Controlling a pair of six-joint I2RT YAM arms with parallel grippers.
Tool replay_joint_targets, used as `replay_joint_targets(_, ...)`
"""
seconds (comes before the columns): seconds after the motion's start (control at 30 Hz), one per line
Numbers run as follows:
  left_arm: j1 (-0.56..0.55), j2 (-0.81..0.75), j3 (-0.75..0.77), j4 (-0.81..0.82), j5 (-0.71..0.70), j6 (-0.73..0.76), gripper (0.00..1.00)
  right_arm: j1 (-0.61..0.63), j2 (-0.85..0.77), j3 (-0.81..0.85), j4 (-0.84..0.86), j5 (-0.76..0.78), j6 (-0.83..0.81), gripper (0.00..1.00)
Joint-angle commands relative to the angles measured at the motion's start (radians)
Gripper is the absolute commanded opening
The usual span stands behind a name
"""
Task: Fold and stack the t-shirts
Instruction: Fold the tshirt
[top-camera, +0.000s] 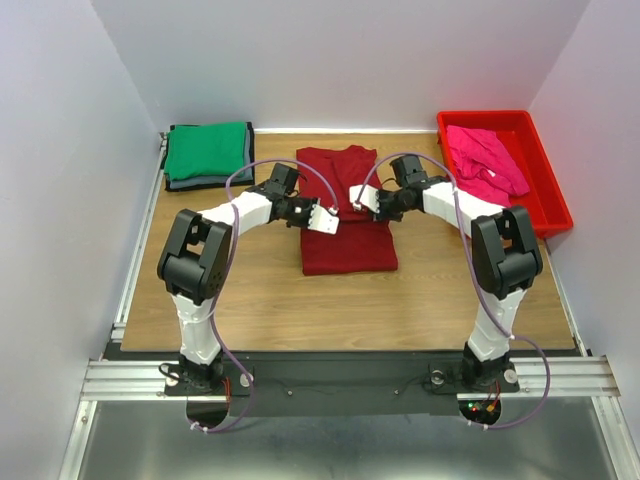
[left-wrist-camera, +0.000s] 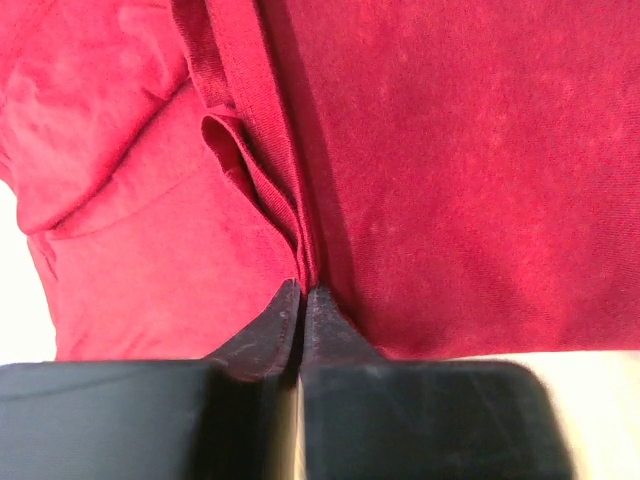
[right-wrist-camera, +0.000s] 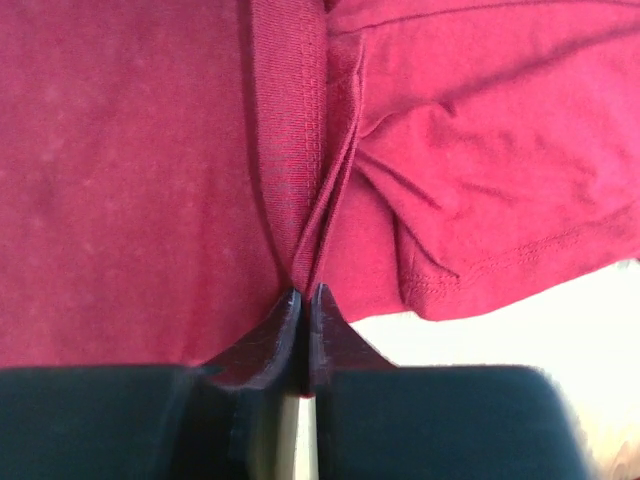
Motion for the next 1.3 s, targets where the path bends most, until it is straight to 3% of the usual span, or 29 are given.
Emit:
replay_joint_targets(0.0, 0.016, 0.000, 0.053, 0.029, -0.017, -0.014, 0.21, -0.018, 0.010, 0.061, 0.051, 0.039, 0.034, 0.36)
replay_joint_targets(0.1, 0.032, -0.017, 0.073, 0.073, -0.032, -0.072, 0.39, -0.018, -0.001, 0.078, 0.051, 0.061, 0.083, 0.50)
replay_joint_targets(0.2, 0.062, -0.054, 0.131, 0.067, -0.014, -0.184, 0.56, -0.025, -0.068, 0.060, 0.050, 0.070, 0.111, 0.53)
replay_joint_targets(0.23, 0.070, -0.066, 0.141, 0.064, -0.005, -0.208, 0.57, -0.025, -0.113, 0.049, 0.050, 0.072, 0.117, 0.54)
replay_joint_targets(0.37, 0.087, -0.174, 0.123, -0.010, 0.052, -0.342, 0.58, -0.025, -0.245, -0.058, 0.036, 0.040, 0.189, 0.55)
replay_joint_targets(0.47, 0.073, -0.248, 0.003, -0.033, 0.097, -0.396, 0.57, -0.017, -0.324, -0.118, -0.010, 0.012, 0.206, 0.54)
replay_joint_targets(0.73, -0.114, -0.446, -0.338, 0.073, 0.006, -0.514, 0.57, 0.090, -0.474, -0.389, -0.054, 0.019, 0.151, 0.47)
replay_joint_targets(0.9, -0.192, -0.463, -0.444, 0.142, -0.055, -0.515, 0.58, 0.115, -0.475, -0.475, 0.008, 0.041, 0.125, 0.46)
replay_joint_targets(1.27, -0.223, -0.404, -0.497, 0.220, -0.109, -0.489, 0.59, 0.137, -0.399, -0.532, 0.096, 0.058, 0.100, 0.44)
